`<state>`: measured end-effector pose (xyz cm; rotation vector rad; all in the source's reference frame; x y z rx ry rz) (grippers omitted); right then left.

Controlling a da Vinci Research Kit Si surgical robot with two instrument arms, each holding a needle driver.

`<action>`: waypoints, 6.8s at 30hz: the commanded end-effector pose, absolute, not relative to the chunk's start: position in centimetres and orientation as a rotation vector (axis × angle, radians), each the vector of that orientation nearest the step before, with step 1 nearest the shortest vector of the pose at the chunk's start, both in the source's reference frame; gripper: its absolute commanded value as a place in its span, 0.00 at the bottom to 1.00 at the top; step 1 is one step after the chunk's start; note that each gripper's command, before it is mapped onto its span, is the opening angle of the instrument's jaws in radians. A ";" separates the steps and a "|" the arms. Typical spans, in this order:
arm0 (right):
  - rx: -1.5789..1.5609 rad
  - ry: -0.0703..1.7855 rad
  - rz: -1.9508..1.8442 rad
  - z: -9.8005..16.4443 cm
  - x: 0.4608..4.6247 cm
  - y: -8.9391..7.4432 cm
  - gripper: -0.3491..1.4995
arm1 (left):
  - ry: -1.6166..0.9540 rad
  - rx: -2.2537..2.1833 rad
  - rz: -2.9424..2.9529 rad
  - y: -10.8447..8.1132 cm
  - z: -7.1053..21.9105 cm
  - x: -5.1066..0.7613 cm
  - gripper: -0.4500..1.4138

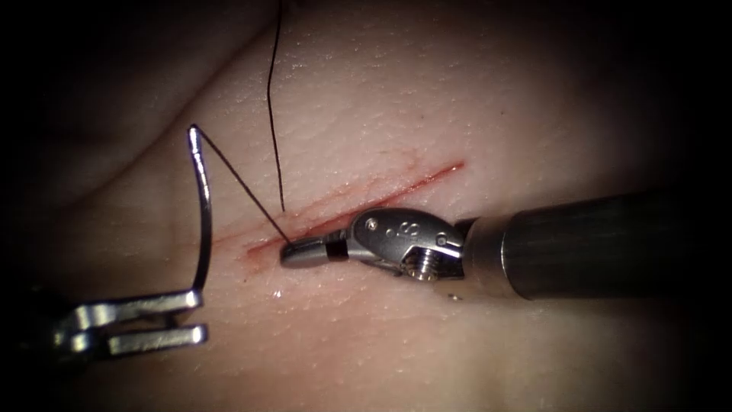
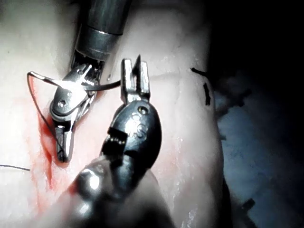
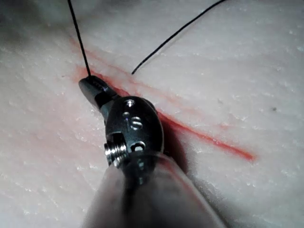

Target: Wound Closure

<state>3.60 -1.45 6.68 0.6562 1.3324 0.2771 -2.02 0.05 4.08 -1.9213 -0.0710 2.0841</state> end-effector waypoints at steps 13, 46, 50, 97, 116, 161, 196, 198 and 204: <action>0.666 1.331 0.298 6.3 3.40 -1.7 0.00 | -0.021 -1.843 2.123 -0.2 4.6 -1.95 0.00; 0.401 1.334 0.163 5.4 3.49 -1.8 0.87 | 0.061 -1.732 2.110 -0.6 4.5 -0.96 0.00; 0.345 1.302 0.165 5.5 3.48 -1.7 0.89 | 0.074 -1.716 2.112 -0.6 4.5 -0.88 0.00; 0.323 1.160 0.045 4.7 3.04 -2.9 0.00 | 0.073 -1.783 2.116 -0.7 4.9 -1.36 0.00; 0.222 1.228 0.104 5.1 3.07 -2.1 0.88 | 0.065 -1.781 2.121 -0.7 4.8 -1.32 0.00; 0.148 1.231 -0.055 6.1 3.31 -1.8 0.00 | 0.067 -1.778 2.123 -0.7 4.9 -1.28 0.00; 0.133 1.255 -0.016 5.0 2.91 -2.3 0.95 | 0.061 -1.758 2.147 -0.7 4.9 -1.41 0.00; 0.110 1.249 -0.031 5.1 2.96 -2.2 0.95 | 0.062 -1.758 2.147 -0.7 4.9 -1.42 0.00; 0.084 1.211 -0.044 5.5 3.32 -1.8 0.94 | 0.061 -1.758 2.147 -0.7 4.9 -1.41 0.00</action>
